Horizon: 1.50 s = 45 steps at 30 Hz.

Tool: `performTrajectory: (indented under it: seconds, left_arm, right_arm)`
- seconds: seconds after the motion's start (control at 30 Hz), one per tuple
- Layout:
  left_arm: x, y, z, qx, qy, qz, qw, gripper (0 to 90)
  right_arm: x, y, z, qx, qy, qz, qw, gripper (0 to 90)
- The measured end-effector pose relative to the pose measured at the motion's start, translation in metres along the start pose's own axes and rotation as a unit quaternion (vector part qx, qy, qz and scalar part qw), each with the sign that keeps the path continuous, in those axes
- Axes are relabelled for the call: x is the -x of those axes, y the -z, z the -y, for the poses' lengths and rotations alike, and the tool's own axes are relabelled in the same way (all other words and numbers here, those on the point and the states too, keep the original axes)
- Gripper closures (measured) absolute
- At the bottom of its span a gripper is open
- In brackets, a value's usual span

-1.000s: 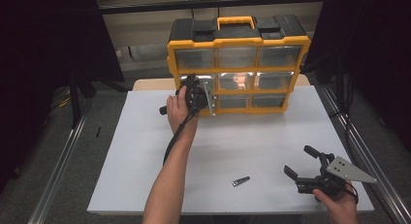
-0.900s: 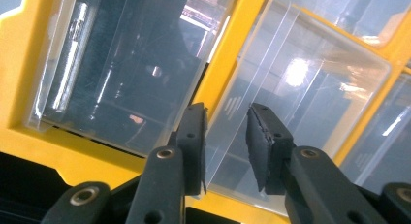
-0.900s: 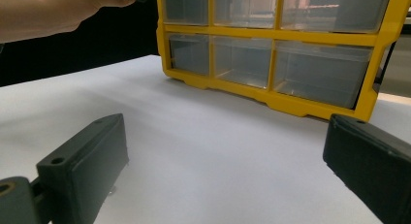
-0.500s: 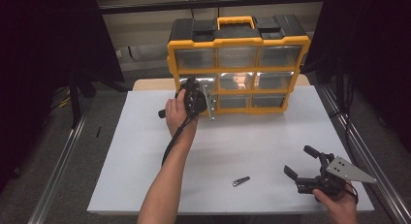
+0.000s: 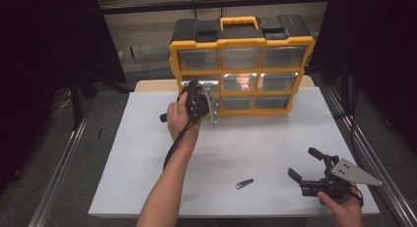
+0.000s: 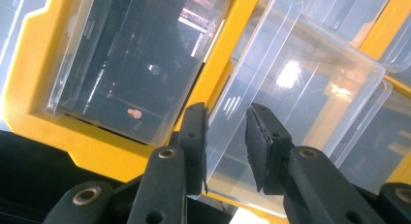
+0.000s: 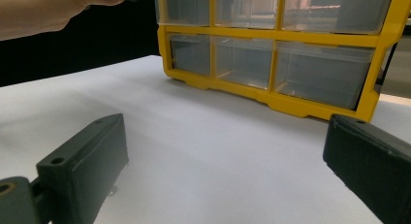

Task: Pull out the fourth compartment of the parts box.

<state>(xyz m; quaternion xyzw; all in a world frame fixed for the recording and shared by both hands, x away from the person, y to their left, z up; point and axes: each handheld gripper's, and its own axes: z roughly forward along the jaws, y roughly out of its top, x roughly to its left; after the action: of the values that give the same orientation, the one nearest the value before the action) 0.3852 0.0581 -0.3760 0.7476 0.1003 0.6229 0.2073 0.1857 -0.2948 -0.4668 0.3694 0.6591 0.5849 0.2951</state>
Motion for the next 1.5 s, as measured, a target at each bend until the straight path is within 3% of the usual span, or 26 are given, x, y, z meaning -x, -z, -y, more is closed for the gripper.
performTrajectory:
  seconds: [1.5]
  left_arm:
    - [0.000,0.017,-0.003,-0.001,0.006,0.008,1.0000,68.6]
  right_arm:
    - [0.000,0.000,0.000,0.002,-0.001,-0.001,1.0000,2.0]
